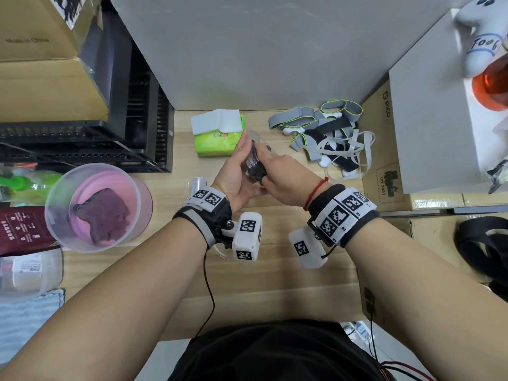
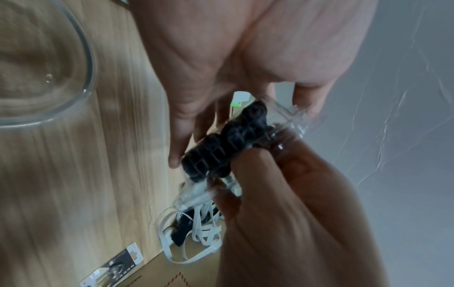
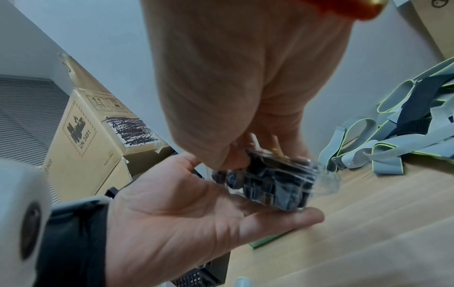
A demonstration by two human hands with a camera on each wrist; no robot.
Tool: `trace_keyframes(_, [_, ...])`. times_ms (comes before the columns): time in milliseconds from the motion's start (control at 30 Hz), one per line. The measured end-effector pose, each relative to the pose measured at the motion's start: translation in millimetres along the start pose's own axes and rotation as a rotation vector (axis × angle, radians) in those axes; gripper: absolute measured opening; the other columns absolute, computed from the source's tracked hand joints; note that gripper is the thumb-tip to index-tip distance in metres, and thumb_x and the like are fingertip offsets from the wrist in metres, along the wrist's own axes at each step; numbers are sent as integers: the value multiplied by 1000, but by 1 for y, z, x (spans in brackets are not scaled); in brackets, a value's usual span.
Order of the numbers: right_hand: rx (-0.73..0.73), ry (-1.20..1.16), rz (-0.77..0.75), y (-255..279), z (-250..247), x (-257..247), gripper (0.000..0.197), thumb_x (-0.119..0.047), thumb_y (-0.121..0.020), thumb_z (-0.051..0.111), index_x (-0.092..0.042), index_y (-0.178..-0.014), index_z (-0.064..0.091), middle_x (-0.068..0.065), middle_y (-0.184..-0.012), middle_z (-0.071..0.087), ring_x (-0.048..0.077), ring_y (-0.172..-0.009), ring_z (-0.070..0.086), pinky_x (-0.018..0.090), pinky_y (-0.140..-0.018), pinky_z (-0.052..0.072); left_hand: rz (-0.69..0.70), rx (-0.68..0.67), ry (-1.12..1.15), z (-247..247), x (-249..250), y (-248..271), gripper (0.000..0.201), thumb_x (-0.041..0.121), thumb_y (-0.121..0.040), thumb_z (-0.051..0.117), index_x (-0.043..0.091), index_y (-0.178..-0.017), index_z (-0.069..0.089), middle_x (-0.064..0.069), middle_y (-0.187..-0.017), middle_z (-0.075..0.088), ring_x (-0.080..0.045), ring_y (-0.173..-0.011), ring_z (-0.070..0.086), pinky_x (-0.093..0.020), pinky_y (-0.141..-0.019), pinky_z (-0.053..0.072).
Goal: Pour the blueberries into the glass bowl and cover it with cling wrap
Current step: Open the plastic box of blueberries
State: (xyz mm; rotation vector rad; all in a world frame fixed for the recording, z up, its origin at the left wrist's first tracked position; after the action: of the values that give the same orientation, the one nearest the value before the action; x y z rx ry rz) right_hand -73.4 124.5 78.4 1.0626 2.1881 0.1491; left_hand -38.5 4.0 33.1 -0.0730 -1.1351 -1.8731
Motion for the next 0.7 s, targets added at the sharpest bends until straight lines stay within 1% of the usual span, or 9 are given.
trace_keyframes(100, [5, -10, -4, 2, -3, -2, 55, 0, -86, 43, 2, -139, 32, 25, -109, 60, 40, -97, 57, 32, -71, 34, -8, 9, 28, -2, 0, 0, 77, 64, -86, 59, 33, -152, 35, -7, -143, 57, -29, -128, 57, -61, -94, 48])
trace_keyframes(200, [14, -11, 22, 1, -4, -3, 52, -1, -89, 40, -2, -141, 34, 24, -107, 65, 43, -94, 59, 39, -73, 42, -31, 22, 51, 0, 1, 2, 71, 64, -91, 52, 16, -143, 51, -13, -132, 64, -31, -123, 61, -62, -102, 43])
trace_keyframes(233, [26, -4, 24, 2, -5, -3, 53, -1, -91, 39, -4, -144, 33, 24, -106, 66, 43, -93, 59, 41, -75, 45, -31, 32, 65, 1, 1, 2, 69, 63, -92, 52, 14, -141, 54, -13, -131, 65, -32, -122, 61, -62, -102, 43])
trace_keyframes(333, [106, -13, 19, 4, -6, -2, 54, -4, -94, 40, -10, -148, 34, 24, -102, 68, 43, -89, 62, 41, -75, 48, 1, 66, 108, 5, 5, 5, 58, 57, -93, 54, 18, -136, 59, -11, -128, 67, -33, -119, 63, -64, -99, 45])
trace_keyframes(433, [247, -116, 13, 5, -6, 5, 53, -6, -94, 40, -12, -146, 39, 23, -96, 70, 42, -86, 63, 42, -76, 50, 44, 51, 136, 7, 9, 8, 28, 40, -98, 50, 33, -115, 71, -6, -112, 74, -32, -105, 68, -61, -88, 52])
trace_keyframes(467, [290, -160, 4, 5, -6, 8, 52, -7, -93, 39, -12, -144, 41, 21, -94, 70, 42, -86, 63, 43, -75, 50, 55, 59, 139, 6, 11, 9, 30, 30, -98, 48, 37, -120, 66, -7, -113, 74, -33, -104, 68, -60, -84, 53])
trace_keyframes(500, [323, -202, 9, 6, -5, 11, 52, -7, -91, 38, -13, -143, 43, 20, -95, 71, 42, -88, 63, 44, -76, 51, 66, 79, 131, 3, 12, 8, 41, 19, -95, 46, 38, -129, 58, -8, -121, 70, -35, -105, 67, -60, -80, 54])
trace_keyframes(567, [362, -293, 49, 7, -5, 16, 52, -5, -88, 39, -15, -138, 47, 17, -105, 71, 39, -97, 64, 45, -84, 51, 84, 114, 69, -3, 14, 5, 59, 5, -87, 42, 35, -138, 46, -12, -133, 58, -37, -105, 62, -55, -76, 56])
trace_keyframes(700, [485, -560, 147, 8, -6, 30, 49, -11, -79, 45, -19, -126, 54, 0, -120, 68, 20, -113, 64, 46, -100, 49, 112, 180, 28, -9, 15, 4, 68, -12, -79, 32, 27, -133, 42, -14, -123, 53, -36, -102, 55, -48, -78, 53])
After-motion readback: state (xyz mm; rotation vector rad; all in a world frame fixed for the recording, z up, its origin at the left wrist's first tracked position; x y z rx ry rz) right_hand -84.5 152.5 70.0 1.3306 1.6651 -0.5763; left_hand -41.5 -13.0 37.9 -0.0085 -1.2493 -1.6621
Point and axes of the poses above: each hand's wrist, its own y-axis away from the middle knuckle, its own z-axis out of the palm, x = y × z, the point moved 1 cm from there along -y, towards the middle knuckle
